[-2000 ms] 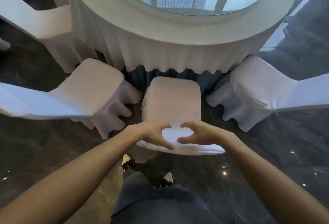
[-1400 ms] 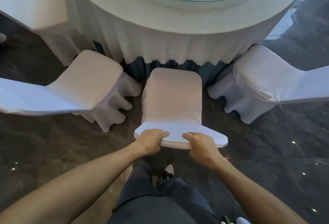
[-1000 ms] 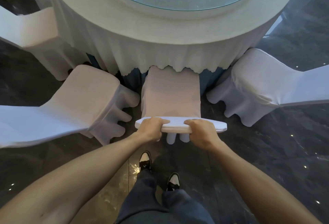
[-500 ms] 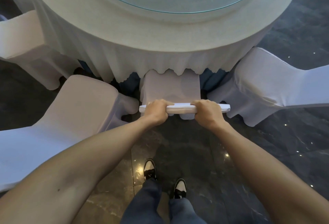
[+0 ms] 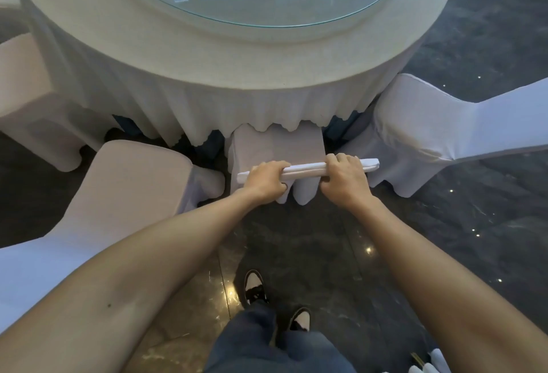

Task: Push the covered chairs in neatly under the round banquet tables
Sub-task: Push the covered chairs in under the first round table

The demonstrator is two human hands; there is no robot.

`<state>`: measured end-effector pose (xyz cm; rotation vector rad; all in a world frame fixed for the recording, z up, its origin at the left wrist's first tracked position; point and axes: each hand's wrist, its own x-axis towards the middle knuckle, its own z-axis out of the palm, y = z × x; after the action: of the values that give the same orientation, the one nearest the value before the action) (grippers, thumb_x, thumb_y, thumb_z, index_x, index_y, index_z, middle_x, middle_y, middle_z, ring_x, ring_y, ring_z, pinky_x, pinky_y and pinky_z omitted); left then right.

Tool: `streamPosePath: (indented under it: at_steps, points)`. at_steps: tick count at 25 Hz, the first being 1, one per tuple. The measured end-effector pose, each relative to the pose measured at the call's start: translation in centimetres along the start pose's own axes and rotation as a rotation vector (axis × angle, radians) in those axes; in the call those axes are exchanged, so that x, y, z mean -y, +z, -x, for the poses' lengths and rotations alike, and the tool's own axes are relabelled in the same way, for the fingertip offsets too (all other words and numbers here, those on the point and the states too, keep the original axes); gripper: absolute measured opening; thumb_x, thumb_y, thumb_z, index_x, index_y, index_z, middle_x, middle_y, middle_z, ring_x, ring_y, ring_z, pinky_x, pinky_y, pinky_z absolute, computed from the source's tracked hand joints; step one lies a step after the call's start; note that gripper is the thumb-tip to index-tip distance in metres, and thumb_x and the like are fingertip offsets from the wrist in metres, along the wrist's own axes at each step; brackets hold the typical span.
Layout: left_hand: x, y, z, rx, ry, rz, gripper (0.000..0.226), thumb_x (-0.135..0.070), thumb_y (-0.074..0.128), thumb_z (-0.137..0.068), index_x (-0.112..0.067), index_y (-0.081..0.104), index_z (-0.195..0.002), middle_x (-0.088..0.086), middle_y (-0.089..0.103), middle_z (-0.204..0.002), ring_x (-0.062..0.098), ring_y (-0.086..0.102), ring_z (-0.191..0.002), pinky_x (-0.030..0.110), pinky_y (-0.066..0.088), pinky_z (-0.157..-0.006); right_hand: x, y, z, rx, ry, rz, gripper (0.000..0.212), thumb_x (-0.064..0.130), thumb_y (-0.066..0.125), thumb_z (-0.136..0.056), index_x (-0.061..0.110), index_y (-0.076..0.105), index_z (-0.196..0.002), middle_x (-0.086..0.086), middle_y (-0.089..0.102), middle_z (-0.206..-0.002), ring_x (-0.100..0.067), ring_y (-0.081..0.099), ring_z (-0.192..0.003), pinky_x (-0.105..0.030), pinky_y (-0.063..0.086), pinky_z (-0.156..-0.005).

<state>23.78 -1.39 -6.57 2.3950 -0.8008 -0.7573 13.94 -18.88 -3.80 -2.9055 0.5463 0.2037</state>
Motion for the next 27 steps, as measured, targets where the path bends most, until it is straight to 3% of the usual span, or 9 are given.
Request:
streamPosePath:
  at_steps: [4,7,11,14,20,27]
  points:
    - [0.5,-0.5,2.9,-0.049,0.056,-0.001,0.065,-0.02,0.072,-0.083,-0.021,0.045,-0.142,0.003,0.056,-0.131,0.019,0.054,-0.113,0.038,0.048,-0.097,1.8,-0.8,2.3,0.106,0.016,0.038,0.055,0.026,0.061,-0.083,0.012,0.041,-0.132,-0.012,0.047,-0.129,-0.033,0.038,-0.124,-0.049,0.036,-0.107]
    - [1.2,-2.0,5.8,-0.012,0.08,0.016,0.065,-0.026,0.069,-0.086,-0.022,0.042,-0.146,0.003,0.052,-0.139,0.018,0.054,-0.117,0.033,0.047,-0.096,3.8,-2.2,4.4,0.193,0.015,0.018,0.075,0.036,0.061,-0.086,0.016,0.025,-0.148,-0.015,0.03,-0.149,-0.035,0.028,-0.137,-0.052,0.029,-0.113]
    - [2.9,-3.4,12.1,0.0,0.042,-0.017,0.065,-0.03,0.068,-0.088,-0.022,0.041,-0.147,0.002,0.047,-0.147,0.017,0.052,-0.125,0.033,0.045,-0.1,7.4,-3.6,8.4,0.265,-0.06,0.036,0.072,0.046,0.055,-0.091,0.024,0.024,-0.152,-0.01,0.022,-0.159,-0.031,0.024,-0.143,-0.053,0.02,-0.116]
    - [4.8,-4.8,18.6,-0.039,0.027,-0.048,0.065,-0.03,0.069,-0.088,-0.02,0.041,-0.147,0.003,0.051,-0.144,0.018,0.055,-0.12,0.035,0.048,-0.099,11.1,-3.9,12.3,0.235,-0.108,0.02,0.069,0.051,0.05,-0.093,0.026,0.025,-0.152,-0.009,0.022,-0.16,-0.03,0.022,-0.144,-0.053,0.016,-0.117]
    - [9.9,-9.6,30.7,-0.13,0.022,-0.098,0.067,-0.03,0.069,-0.088,-0.016,0.041,-0.147,0.005,0.05,-0.145,0.021,0.048,-0.129,0.03,0.04,-0.098,20.6,-3.7,18.8,0.206,-0.21,-0.019,0.069,0.055,0.046,-0.094,0.028,0.022,-0.153,-0.01,0.017,-0.161,-0.031,0.016,-0.147,-0.056,0.012,-0.117]
    - [19.5,-15.9,39.1,-0.333,0.021,-0.194,0.084,-0.047,0.069,-0.084,-0.019,0.028,-0.153,0.005,0.036,-0.155,0.022,0.032,-0.142,0.047,0.033,-0.113,34.8,-2.5,21.3,0.031,-0.28,-0.105,0.082,0.053,0.052,-0.093,0.021,0.009,-0.155,-0.018,0.004,-0.161,-0.035,0.01,-0.147,-0.05,0.015,-0.117]
